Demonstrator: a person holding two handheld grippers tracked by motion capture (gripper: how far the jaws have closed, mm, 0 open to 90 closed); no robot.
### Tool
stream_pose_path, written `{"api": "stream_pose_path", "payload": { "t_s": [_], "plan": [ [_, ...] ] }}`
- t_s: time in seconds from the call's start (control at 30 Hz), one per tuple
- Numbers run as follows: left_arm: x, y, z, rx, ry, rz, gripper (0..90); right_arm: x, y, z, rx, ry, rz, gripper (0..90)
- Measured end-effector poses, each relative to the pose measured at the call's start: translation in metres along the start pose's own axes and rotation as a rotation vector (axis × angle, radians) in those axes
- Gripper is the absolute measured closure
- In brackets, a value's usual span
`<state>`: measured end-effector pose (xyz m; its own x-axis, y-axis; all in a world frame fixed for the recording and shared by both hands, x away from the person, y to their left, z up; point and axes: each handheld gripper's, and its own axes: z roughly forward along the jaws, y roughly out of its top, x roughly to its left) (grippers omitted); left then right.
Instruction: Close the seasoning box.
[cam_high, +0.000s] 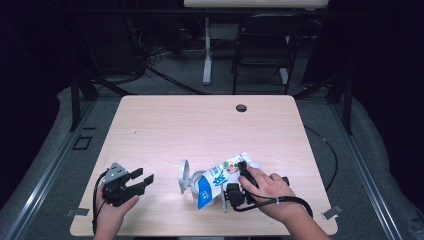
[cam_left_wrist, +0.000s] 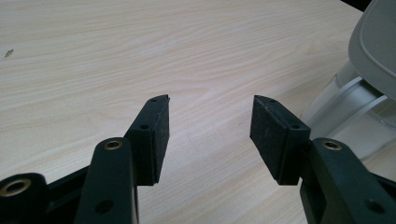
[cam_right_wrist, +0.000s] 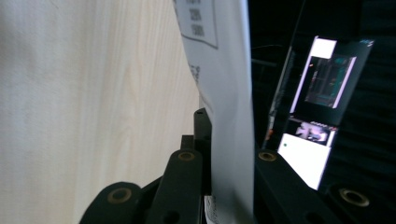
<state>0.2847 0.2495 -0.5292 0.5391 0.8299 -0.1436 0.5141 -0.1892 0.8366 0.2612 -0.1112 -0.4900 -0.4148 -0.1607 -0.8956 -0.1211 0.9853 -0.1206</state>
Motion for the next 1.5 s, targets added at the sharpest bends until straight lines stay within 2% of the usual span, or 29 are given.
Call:
{"api": "stream_pose_path", "payload": {
  "t_s": [0.17, 0.3, 0.47, 0.63, 0.83, 0.93, 1.0, 1.1, 1.27, 1.5],
  "plan": [
    [-0.0002, 0.0001, -0.0001, 0.009, -0.001, 0.000, 47.8, -0.0021, -0.0004, -0.0030, 0.001, 0.016, 0.048, 87.4],
    [-0.0002, -0.0004, 0.0008, 0.002, -0.002, -0.001, 47.8, -0.0012, -0.0006, -0.0023, -0.035, 0.024, 0.086, 87.9],
    [-0.0003, -0.0005, 0.0006, 0.000, 0.000, -0.003, 47.8, -0.0016, 0.0007, -0.0037, -0.034, 0.036, 0.112, 88.3],
    [-0.0001, -0.0005, 0.0008, 0.000, 0.000, -0.002, 47.7, -0.0020, 0.0025, -0.0048, -0.043, 0.037, 0.112, 88.8],
    [0.0000, -0.0008, 0.0011, 0.001, 0.000, 0.001, 47.8, -0.0023, 0.0011, -0.0046, -0.069, 0.042, 0.167, 89.7],
    [-0.0001, -0.0012, 0.0015, 0.004, 0.001, -0.003, 47.8, -0.0034, 0.0010, -0.0060, -0.059, 0.044, 0.168, 89.8],
    [-0.0002, -0.0015, 0.0021, 0.005, 0.001, -0.002, 47.7, -0.0016, 0.0002, -0.0043, -0.077, 0.053, 0.197, 89.9],
    [-0.0005, -0.0014, 0.0022, 0.007, 0.000, -0.001, 47.7, -0.0023, -0.0011, -0.0043, -0.078, 0.061, 0.212, 89.8],
    [-0.0002, -0.0020, 0.0026, 0.009, 0.002, -0.004, 47.7, -0.0020, -0.0044, -0.0027, -0.109, 0.080, 0.292, 89.8],
    [-0.0001, -0.0023, 0.0030, 0.012, 0.003, -0.002, 47.7, 0.0005, -0.0052, -0.0026, -0.131, 0.102, 0.354, 89.8]
  ]
}}
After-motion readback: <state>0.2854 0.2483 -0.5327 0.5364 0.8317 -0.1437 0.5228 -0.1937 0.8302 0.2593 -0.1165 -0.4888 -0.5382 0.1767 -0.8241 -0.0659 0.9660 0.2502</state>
